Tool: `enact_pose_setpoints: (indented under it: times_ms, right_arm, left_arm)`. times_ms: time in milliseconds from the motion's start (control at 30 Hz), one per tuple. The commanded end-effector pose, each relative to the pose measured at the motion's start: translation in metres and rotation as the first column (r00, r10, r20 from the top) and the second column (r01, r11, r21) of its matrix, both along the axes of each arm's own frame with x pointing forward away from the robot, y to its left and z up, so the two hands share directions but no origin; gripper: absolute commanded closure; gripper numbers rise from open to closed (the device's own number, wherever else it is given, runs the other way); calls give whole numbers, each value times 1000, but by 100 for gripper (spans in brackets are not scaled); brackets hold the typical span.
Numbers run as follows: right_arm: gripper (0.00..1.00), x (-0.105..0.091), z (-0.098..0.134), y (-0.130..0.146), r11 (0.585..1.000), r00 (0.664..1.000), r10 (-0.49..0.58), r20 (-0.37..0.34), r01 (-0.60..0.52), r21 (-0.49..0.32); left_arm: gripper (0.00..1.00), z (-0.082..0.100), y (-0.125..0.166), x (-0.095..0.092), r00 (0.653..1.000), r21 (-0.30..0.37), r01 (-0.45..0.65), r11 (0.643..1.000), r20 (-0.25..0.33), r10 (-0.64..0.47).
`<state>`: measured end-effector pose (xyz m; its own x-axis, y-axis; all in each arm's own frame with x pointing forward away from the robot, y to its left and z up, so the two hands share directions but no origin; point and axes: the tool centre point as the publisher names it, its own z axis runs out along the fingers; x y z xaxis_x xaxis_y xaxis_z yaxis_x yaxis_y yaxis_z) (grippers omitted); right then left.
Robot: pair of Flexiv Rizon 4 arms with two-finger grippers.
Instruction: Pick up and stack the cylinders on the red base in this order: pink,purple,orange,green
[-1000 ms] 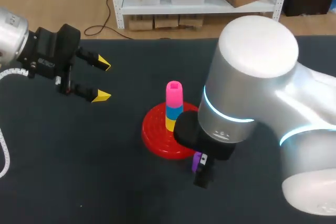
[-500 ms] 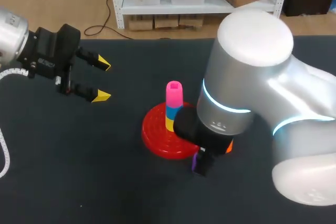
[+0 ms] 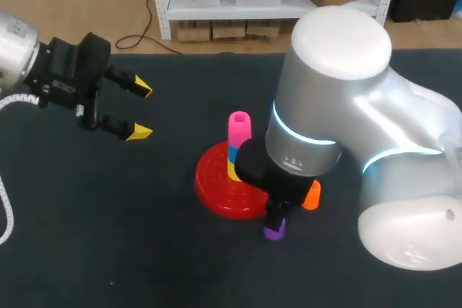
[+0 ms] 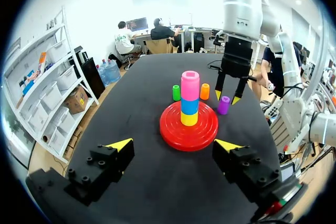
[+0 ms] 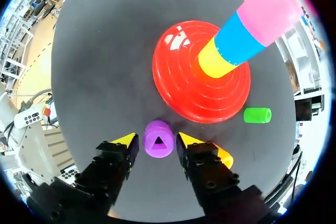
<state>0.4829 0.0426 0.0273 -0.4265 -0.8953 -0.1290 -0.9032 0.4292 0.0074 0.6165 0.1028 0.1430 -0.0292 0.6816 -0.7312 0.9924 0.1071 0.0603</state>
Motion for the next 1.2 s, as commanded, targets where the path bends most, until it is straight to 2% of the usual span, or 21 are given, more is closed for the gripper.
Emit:
enact_pose_setpoints:
  times_ms: [33, 133, 233, 267, 300, 333, 600, 1200]
  right_arm:
    - [54, 3, 0, 0, 1000, 1000, -3, -4, 3, 1]
    - [56, 5, -2, 0, 1000, 1000, -9, -4, 9, 0]
    - [69, 6, -2, -1, 1000, 1000, -11, -5, 11, -3]
    - [78, 7, -2, 0, 1000, 1000, -11, -5, 11, -3]
    - [95, 7, -2, 0, 1000, 1000, -11, -6, 11, -2]
    - [100, 7, -1, 0, 1000, 1000, -11, -6, 11, -1]
    - [100, 10, 17, -2, 1000, 1000, -3, 20, 3, 13]
    - [100, 37, 121, 4, 992, 990, 39, 133, -54, 113]
  left_arm:
    - [0, -1, 1, 1, 1000, -3, 2, 1000, 2, -2]
    - [0, -1, 1, 1, 1000, -3, 2, 1000, 2, -2]
    - [0, -1, 1, 1, 1000, -3, 2, 1000, 2, -2]
    - [0, -1, 1, 1, 1000, -3, 2, 1000, 2, -2]
    - [0, -1, 1, 1, 1000, -3, 2, 1000, 2, -2]
    - [0, -1, 1, 1, 1000, -3, 2, 1000, 2, -2]
    - [0, -1, 1, 1, 1000, -3, 2, 1000, 2, -2]
    - [0, -1, 1, 1, 1000, -3, 2, 1000, 2, -2]
